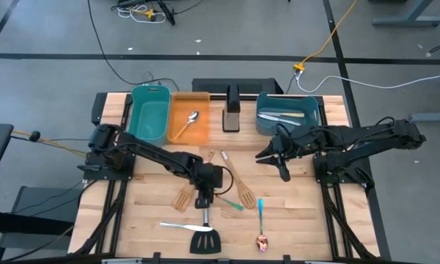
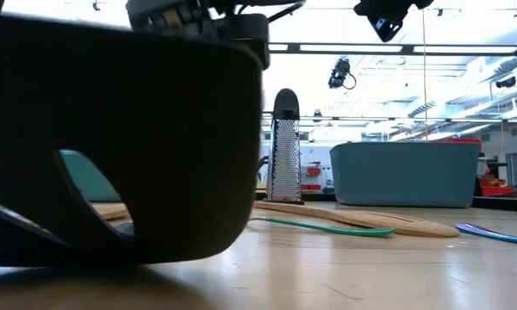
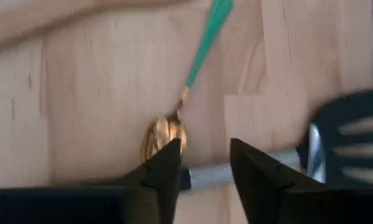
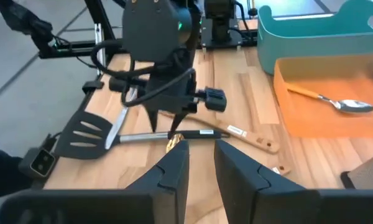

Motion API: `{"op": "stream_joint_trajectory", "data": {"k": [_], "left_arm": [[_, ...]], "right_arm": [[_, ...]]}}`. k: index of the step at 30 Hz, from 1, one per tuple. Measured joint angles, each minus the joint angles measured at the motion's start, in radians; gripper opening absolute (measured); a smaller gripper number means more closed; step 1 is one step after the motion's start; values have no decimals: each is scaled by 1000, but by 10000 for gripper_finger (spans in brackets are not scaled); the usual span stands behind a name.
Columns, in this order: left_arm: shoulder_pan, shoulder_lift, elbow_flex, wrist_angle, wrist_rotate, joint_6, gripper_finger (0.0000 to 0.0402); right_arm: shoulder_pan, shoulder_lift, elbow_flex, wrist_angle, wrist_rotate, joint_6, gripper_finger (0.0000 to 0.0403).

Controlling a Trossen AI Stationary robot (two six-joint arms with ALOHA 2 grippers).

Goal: Pick & Place Kitchen Items
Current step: Put the green spoon into the orange bin

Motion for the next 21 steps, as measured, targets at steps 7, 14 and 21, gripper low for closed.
{"op": "stream_joint_trajectory", "data": {"k": [7, 14, 21], "left_arm": [[-17, 87, 31, -12, -34, -13, 225], [-20, 146, 80, -39, -58, 1, 240], [-19, 147, 88, -56, -101, 44, 239]], "right_arm": [[0, 0, 0, -19, 0, -10, 87], [0, 0, 0, -30, 0, -25, 87], [0, 0, 0, -31, 0, -25, 87]]}}
